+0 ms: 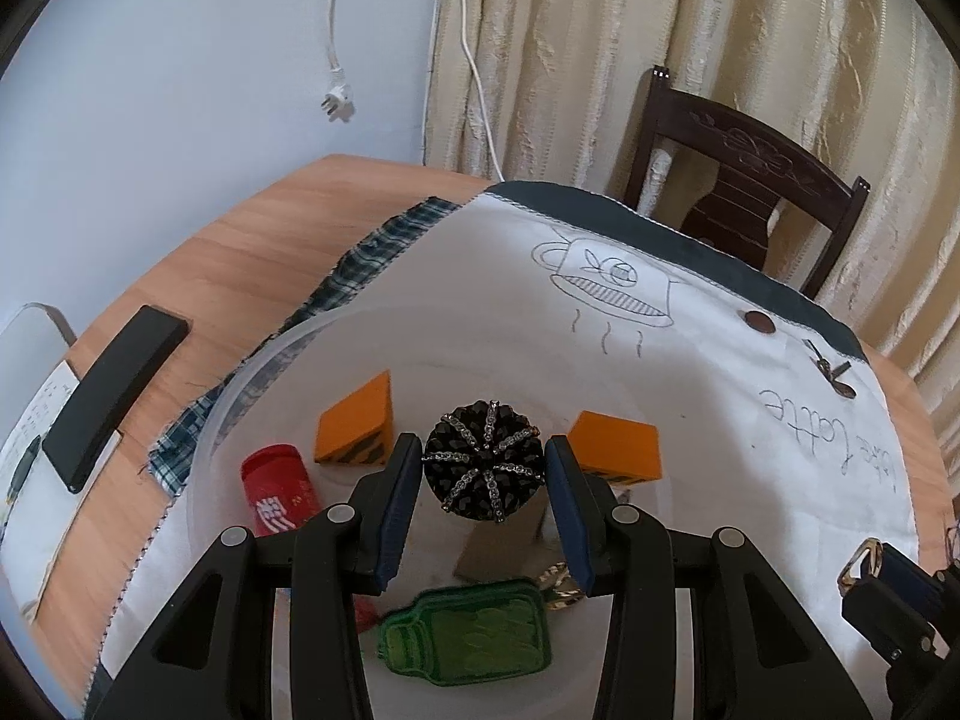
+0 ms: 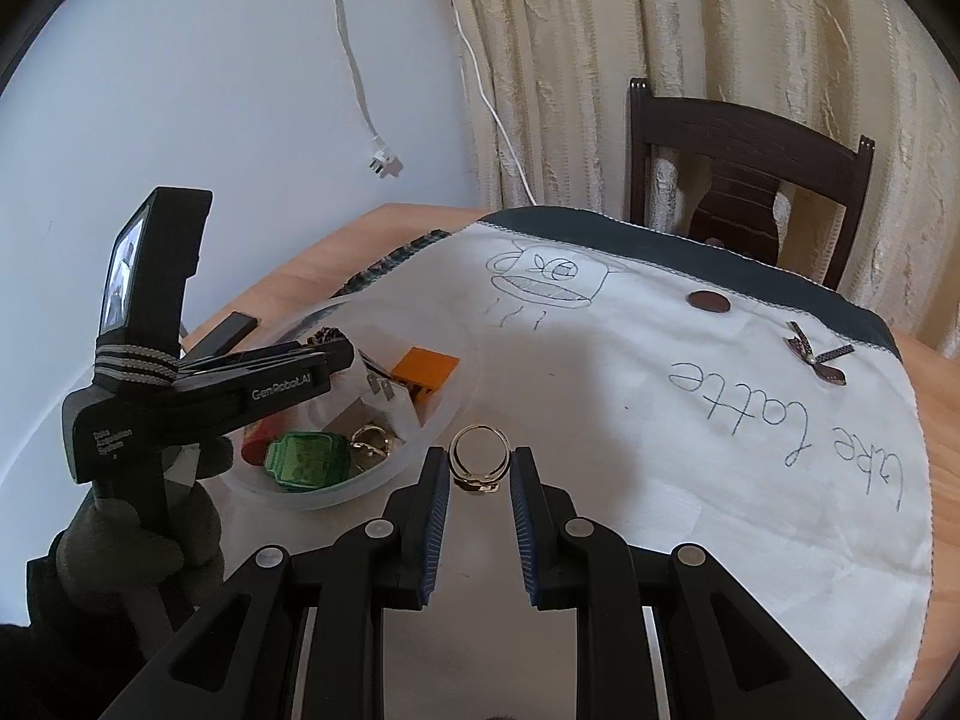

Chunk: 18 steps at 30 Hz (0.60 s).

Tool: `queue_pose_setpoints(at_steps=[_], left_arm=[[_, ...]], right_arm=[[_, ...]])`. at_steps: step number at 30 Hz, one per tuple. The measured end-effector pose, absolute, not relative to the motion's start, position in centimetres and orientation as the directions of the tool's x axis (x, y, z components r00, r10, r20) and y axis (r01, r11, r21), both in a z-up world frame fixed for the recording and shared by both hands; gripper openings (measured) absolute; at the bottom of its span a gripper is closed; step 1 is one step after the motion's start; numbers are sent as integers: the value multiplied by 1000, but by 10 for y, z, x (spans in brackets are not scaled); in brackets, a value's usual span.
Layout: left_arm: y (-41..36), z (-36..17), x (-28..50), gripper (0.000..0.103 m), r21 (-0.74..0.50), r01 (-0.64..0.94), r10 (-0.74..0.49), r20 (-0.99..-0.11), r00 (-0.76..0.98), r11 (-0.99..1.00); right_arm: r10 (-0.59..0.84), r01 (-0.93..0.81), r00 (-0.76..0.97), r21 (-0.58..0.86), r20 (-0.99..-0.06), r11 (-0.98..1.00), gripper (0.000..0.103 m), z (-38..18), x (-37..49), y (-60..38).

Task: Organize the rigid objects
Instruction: 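Lower the black ornament into the bowl and open the left tool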

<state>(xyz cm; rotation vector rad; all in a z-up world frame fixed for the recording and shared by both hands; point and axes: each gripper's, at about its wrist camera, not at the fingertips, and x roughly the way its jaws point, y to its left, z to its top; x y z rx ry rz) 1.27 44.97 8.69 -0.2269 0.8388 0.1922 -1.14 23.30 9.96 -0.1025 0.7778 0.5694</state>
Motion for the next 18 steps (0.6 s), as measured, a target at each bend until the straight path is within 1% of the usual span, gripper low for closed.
queue_pose_setpoints(at_steps=[18], left_arm=[[469,81,10,43,-101,-299,129,-740,660,949]], right_arm=[[466,-551,559,112,-686,827,22,101,-9,260]])
